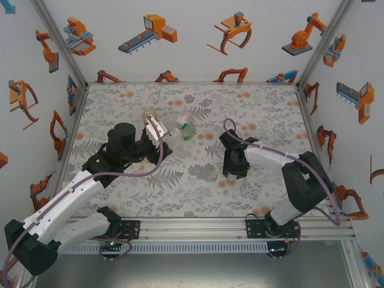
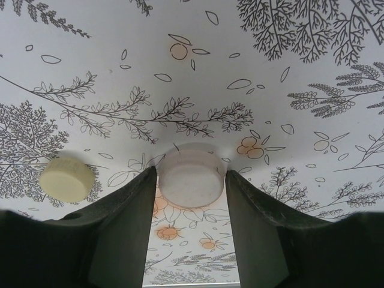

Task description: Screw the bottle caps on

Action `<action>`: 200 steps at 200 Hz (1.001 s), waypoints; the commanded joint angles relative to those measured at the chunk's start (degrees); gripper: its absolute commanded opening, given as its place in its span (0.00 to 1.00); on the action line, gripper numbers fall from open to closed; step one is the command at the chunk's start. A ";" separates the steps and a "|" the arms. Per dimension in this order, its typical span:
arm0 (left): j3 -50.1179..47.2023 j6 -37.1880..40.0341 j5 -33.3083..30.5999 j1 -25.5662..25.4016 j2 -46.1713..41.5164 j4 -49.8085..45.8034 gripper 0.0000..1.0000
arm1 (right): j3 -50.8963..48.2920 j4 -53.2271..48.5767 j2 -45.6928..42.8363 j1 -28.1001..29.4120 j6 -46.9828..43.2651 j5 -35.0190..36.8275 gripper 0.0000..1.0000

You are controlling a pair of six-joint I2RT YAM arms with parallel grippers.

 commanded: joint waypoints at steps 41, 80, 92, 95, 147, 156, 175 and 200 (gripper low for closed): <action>0.76 -0.26 1.22 0.21 0.25 0.64 0.15 | -0.94 -2.25 -0.34 0.71 0.89 0.15 0.46; 0.80 -0.26 1.26 0.20 0.59 0.56 0.15 | -0.74 -2.61 -0.07 0.71 0.85 0.04 0.46; 0.85 -0.26 1.30 0.20 0.68 0.54 0.15 | -0.68 -2.61 0.05 0.71 0.80 -0.02 0.46; 0.88 -0.26 1.31 0.20 0.63 0.57 0.15 | -0.67 -2.61 0.03 0.69 0.80 -0.02 0.46; 1.04 -0.60 2.10 0.26 1.61 0.83 0.15 | 0.02 -3.17 0.74 0.71 0.54 -0.46 0.45; 1.21 -0.60 2.34 0.21 1.81 0.72 0.15 | 0.19 -3.23 0.92 0.69 0.41 -0.55 0.46; 1.37 -0.70 2.80 0.31 2.08 0.67 0.15 | 0.28 -3.24 1.18 0.80 0.45 -0.64 0.46; 1.41 -0.78 2.99 0.34 2.30 0.81 0.15 | 0.36 -3.27 1.44 0.80 0.44 -0.64 0.45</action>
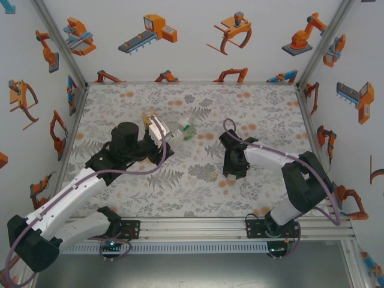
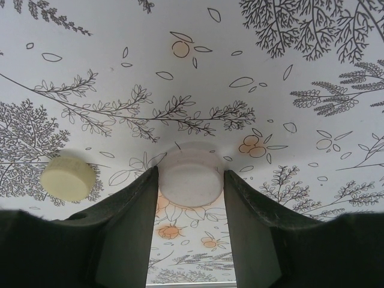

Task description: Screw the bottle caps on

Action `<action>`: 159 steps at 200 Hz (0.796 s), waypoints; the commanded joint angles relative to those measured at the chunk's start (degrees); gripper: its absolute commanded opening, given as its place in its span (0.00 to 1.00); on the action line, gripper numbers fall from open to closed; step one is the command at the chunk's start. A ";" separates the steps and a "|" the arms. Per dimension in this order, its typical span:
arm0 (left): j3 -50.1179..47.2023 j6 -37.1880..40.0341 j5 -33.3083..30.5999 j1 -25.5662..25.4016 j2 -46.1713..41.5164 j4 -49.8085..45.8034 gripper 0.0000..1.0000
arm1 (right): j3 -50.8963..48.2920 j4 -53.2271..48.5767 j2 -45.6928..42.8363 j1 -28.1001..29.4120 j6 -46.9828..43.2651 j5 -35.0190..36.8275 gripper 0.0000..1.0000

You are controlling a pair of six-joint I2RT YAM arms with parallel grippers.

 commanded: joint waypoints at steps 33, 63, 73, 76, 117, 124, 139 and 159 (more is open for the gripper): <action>1.50 -0.92 2.20 0.29 0.52 0.87 0.15 | 0.64 -3.35 1.37 0.69 -0.01 -0.56 0.44; 1.59 -0.98 2.46 0.41 0.85 0.95 0.15 | 0.89 -3.66 1.28 0.80 -0.15 -0.86 0.39; 1.59 -1.05 2.57 0.40 0.94 0.98 0.15 | 0.89 -3.74 1.13 0.87 -0.18 -1.04 0.37; 1.59 -1.13 2.65 0.38 1.03 1.03 0.15 | 0.89 -3.75 1.11 0.95 -0.14 -1.04 0.36; 1.76 -1.01 3.54 0.47 1.50 0.96 0.15 | 1.15 -4.17 -1.83 1.24 -0.53 -0.86 0.27; 1.85 -0.92 3.78 0.47 1.63 0.96 0.15 | 1.24 -3.98 -2.74 1.24 -0.96 -1.07 0.26; 2.09 -0.36 4.72 0.47 1.98 0.50 0.15 | 1.48 -3.35 -5.19 1.24 -1.96 -1.72 0.24; 2.45 0.28 6.21 0.49 2.60 -0.12 0.15 | 1.96 -1.67 -8.94 1.24 -4.65 -3.77 0.21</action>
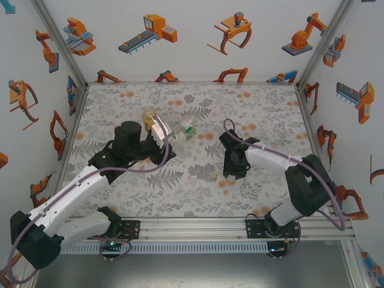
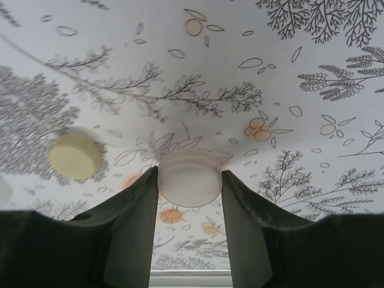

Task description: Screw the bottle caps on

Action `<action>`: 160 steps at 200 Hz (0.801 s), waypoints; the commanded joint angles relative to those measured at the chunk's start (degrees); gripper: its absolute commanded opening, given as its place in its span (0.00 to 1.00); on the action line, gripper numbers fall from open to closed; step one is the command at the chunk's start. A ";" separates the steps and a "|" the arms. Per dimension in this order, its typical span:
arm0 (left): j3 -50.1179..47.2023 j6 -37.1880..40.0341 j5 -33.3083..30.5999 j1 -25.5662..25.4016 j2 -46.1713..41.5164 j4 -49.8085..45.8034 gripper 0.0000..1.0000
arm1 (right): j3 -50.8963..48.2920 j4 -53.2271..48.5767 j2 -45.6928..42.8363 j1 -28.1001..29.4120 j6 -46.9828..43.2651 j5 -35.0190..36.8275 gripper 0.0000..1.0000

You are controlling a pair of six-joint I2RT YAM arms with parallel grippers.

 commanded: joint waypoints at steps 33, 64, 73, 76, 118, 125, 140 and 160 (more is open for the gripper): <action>3.83 2.38 7.46 0.45 2.25 -2.55 0.14 | 3.37 2.86 -11.78 0.48 -8.95 -7.53 0.09; 4.33 3.87 12.82 0.28 3.07 -4.02 0.15 | 4.85 7.61 -17.51 0.48 -15.23 -14.48 0.01; 4.57 4.82 14.83 0.06 3.28 -4.94 0.16 | 4.57 9.48 -19.42 0.48 -17.54 -16.33 0.00; 4.63 4.97 15.15 -0.07 3.32 -5.06 0.16 | 4.47 10.09 -20.12 0.48 -18.31 -16.98 0.00; 3.41 12.49 15.91 -4.23 2.02 -7.45 0.15 | 4.82 12.79 -29.84 0.48 -30.16 -24.92 0.00; 2.84 14.36 15.53 -5.50 1.45 -7.74 0.15 | 5.01 12.38 -31.58 0.48 -32.67 -26.32 0.00; 2.19 18.11 15.33 -7.60 0.48 -8.90 0.14 | 5.30 11.14 -35.47 0.48 -37.71 -29.13 0.00; 2.62 20.38 15.24 -8.98 -0.09 -11.07 0.11 | 4.98 10.00 -39.93 0.48 -45.16 -35.69 0.00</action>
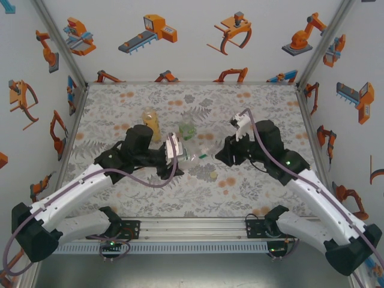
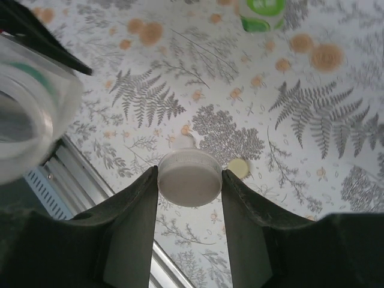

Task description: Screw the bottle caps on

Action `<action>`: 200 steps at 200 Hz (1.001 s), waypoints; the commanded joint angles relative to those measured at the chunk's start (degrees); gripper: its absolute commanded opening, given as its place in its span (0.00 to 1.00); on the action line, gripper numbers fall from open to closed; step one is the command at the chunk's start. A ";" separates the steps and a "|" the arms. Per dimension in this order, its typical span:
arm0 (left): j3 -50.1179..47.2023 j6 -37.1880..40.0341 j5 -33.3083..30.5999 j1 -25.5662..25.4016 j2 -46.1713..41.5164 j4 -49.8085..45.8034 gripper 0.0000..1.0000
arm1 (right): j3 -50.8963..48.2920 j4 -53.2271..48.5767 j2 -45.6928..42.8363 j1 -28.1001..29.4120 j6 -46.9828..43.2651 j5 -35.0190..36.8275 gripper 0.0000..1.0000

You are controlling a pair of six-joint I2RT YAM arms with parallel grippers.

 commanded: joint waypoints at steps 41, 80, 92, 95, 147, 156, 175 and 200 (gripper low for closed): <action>0.16 9.80 1.76 -1.90 -1.89 -6.31 0.02 | 4.51 -8.61 -8.45 0.43 -26.78 -20.52 0.00; -0.43 10.39 2.56 -2.52 -2.18 -6.57 0.00 | 7.39 -13.55 -8.44 0.43 -38.93 -28.83 0.00; -0.34 10.47 4.49 -2.61 -2.07 -6.79 0.01 | 7.15 -12.37 -8.44 0.44 -40.55 -30.24 0.00; -0.33 10.47 5.00 -2.61 -1.99 -6.90 0.01 | 7.06 -12.02 -8.44 0.43 -40.81 -30.49 0.00; 0.88 10.82 6.55 -3.50 -0.49 -9.47 0.02 | 7.99 -10.89 -6.56 0.43 -44.55 -32.53 0.00; 0.90 10.76 6.52 -3.51 -0.47 -9.47 0.02 | 8.19 -11.02 -6.07 0.42 -44.86 -32.70 0.00; 0.98 10.69 6.49 -3.58 -0.23 -9.47 0.02 | 8.71 -10.60 -5.15 0.48 -44.95 -33.73 0.00; 1.27 10.30 6.57 -3.66 0.03 -9.43 0.02 | 8.93 -10.20 -4.30 0.48 -44.90 -34.98 0.00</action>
